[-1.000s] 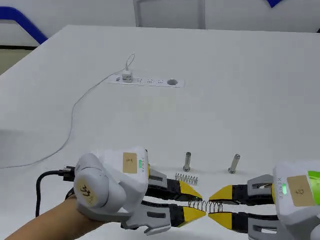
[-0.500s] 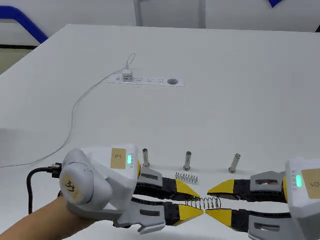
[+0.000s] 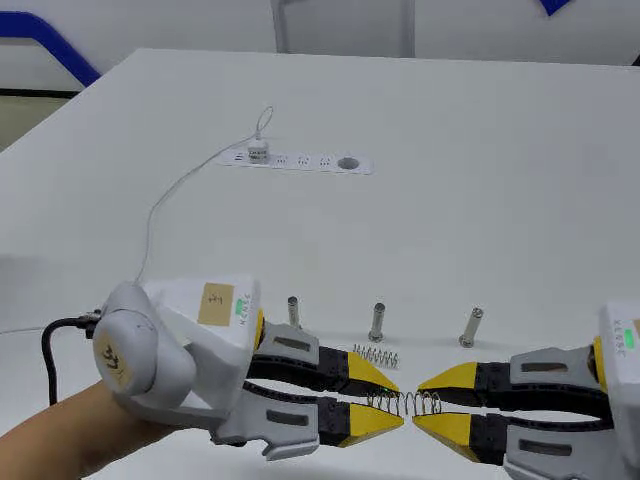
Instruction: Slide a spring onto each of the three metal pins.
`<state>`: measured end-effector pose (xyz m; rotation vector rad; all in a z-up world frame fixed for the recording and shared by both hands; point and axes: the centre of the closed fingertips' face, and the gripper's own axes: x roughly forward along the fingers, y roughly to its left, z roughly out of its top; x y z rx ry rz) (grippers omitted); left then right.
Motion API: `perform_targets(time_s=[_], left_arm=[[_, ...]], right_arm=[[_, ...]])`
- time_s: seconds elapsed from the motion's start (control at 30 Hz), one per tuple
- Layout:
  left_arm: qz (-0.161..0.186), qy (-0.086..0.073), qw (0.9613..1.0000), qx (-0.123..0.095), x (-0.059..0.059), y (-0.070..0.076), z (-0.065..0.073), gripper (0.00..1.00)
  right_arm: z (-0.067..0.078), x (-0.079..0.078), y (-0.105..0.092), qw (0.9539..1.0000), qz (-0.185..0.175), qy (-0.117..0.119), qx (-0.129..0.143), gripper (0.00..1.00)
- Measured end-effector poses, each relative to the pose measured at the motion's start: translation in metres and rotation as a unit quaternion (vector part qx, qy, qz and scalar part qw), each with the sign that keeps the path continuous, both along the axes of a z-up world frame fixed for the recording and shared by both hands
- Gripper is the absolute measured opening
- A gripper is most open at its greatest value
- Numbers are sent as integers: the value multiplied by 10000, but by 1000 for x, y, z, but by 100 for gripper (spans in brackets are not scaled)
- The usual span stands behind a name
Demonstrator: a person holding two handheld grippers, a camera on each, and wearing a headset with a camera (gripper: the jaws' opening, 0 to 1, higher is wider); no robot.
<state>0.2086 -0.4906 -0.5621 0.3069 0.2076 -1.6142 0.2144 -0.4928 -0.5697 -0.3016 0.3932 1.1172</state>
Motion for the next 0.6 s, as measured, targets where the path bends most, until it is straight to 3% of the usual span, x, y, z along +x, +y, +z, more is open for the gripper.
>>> perform_targets(time_s=[0.37, 0.6], left_arm=[[-24, -43, 10000, 58, 1, -4, 2, 9], [-21, -45, 10000, 32, 2, -6, 4, 10]], right_arm=[[15, -5, 1, 9986, 21, 178, 496, 11], [30, -5, 5, 9967, 52, 110, 805, 11]])
